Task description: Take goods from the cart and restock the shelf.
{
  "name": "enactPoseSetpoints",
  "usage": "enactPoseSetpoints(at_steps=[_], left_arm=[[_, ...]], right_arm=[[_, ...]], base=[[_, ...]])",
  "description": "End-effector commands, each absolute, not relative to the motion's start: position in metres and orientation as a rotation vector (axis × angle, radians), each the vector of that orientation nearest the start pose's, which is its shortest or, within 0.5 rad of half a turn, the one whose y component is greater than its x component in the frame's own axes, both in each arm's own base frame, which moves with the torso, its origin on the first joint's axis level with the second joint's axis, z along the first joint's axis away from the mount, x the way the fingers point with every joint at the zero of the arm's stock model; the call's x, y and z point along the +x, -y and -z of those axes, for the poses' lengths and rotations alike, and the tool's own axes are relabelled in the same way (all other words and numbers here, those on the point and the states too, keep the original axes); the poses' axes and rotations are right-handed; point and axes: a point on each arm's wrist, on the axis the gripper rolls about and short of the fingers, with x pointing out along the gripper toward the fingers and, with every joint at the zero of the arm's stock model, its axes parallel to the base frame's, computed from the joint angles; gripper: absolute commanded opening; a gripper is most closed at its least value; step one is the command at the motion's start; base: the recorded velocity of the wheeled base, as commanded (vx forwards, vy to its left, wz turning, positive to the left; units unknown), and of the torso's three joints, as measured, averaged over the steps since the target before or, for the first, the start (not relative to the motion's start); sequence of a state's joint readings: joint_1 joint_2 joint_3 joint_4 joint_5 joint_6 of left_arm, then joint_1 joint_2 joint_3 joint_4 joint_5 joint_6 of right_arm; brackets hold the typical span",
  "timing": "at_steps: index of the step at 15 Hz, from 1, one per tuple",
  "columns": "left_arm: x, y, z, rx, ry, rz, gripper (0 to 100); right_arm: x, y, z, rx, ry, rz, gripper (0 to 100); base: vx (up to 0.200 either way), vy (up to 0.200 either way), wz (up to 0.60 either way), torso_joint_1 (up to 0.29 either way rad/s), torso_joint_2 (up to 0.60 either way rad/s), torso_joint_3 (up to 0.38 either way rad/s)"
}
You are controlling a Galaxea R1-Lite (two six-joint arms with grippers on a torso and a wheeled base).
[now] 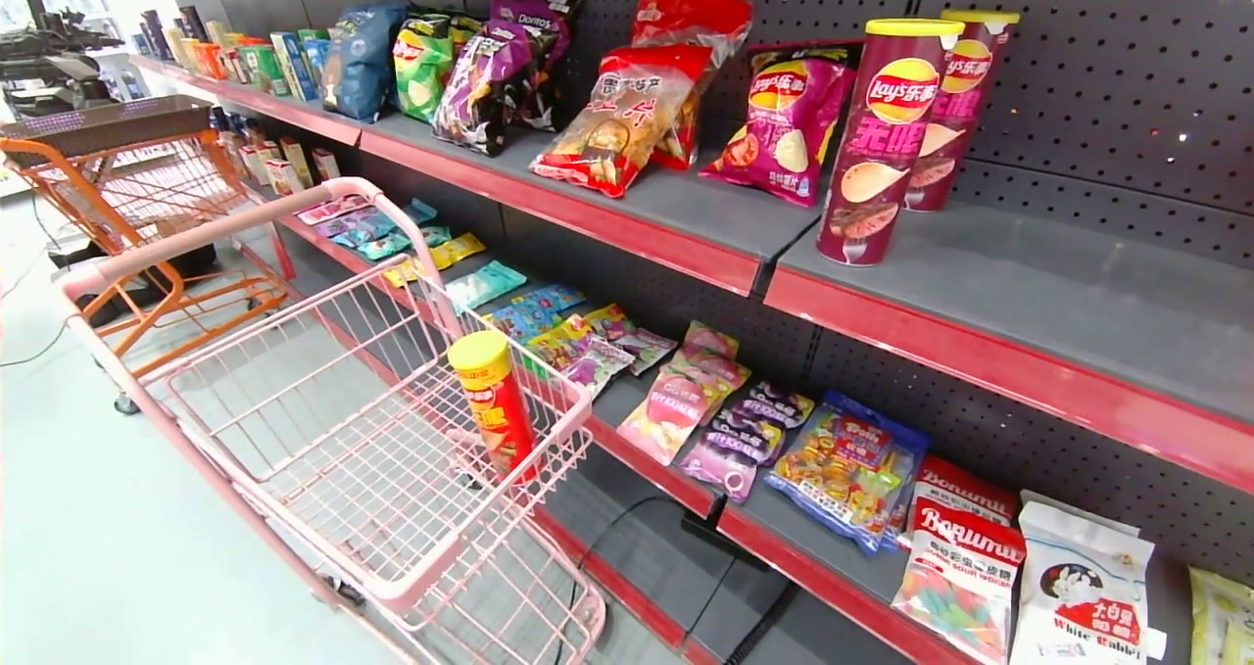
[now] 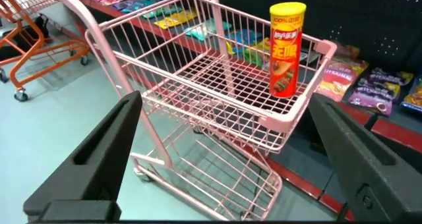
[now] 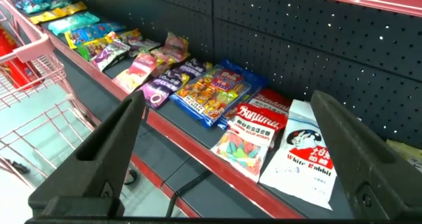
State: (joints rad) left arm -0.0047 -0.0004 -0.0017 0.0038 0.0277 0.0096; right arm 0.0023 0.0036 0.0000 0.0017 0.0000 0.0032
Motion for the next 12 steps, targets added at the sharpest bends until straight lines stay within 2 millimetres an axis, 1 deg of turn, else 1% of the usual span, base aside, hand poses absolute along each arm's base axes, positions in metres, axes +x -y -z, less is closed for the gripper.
enactPoseSetpoints(at_steps=[1,2,3,4,5,6,7,8,9,10,12], left_arm=[[-0.025,-0.001,-0.088,0.018,0.027,-0.016,100],[-0.023,-0.001,-0.138,0.002,0.046,-0.003,100],[-0.005,-0.001,-0.204,-0.114,0.058,-0.014,100],[0.017,-0.001,-0.236,-0.127,0.027,-0.037,100],[0.045,0.0,-0.239,-0.074,-0.06,-0.039,100],[0.083,0.002,-0.231,-0.06,-0.162,-0.015,100],[0.13,0.003,-0.22,-0.1,-0.232,0.003,100],[0.173,0.004,-0.208,-0.117,-0.252,0.023,100],[0.206,0.006,-0.192,-0.112,-0.268,0.065,100],[0.23,0.01,-0.174,-0.103,-0.308,0.156,100],[0.261,0.012,-0.143,-0.063,-0.363,0.291,100]], right_arm=[[-0.023,0.0,-0.076,0.003,-0.003,-0.003,100],[-0.023,0.0,-0.075,0.003,-0.005,-0.003,100],[-0.023,0.0,-0.075,0.003,-0.005,-0.003,100],[-0.023,0.0,-0.075,0.002,-0.005,-0.003,100],[-0.023,0.0,-0.075,0.0,-0.005,-0.003,100],[-0.023,0.0,-0.075,0.002,-0.005,-0.003,100],[-0.023,0.0,-0.075,0.003,-0.005,-0.003,100],[-0.023,0.0,-0.075,0.003,-0.005,-0.003,100],[-0.023,0.0,-0.075,0.003,-0.005,-0.003,100],[-0.023,0.0,-0.075,0.005,-0.005,-0.003,100],[-0.023,0.0,-0.075,0.003,-0.005,-0.003,100]], base=[[0.0,0.0,0.0,0.0,0.0,0.0],[0.0,0.0,0.0,0.0,0.0,0.0],[0.0,0.0,0.0,0.0,0.0,0.0],[0.0,0.0,0.0,0.0,0.0,0.0],[0.0,0.0,0.0,0.0,0.0,0.0],[0.0,0.0,0.0,0.0,0.0,0.0],[0.0,0.0,0.0,0.0,0.0,0.0],[0.0,0.0,0.0,0.0,0.0,0.0],[0.0,0.0,0.0,0.0,0.0,0.0],[0.0,0.0,0.0,0.0,0.0,0.0],[0.0,0.0,0.0,0.0,0.0,0.0]])
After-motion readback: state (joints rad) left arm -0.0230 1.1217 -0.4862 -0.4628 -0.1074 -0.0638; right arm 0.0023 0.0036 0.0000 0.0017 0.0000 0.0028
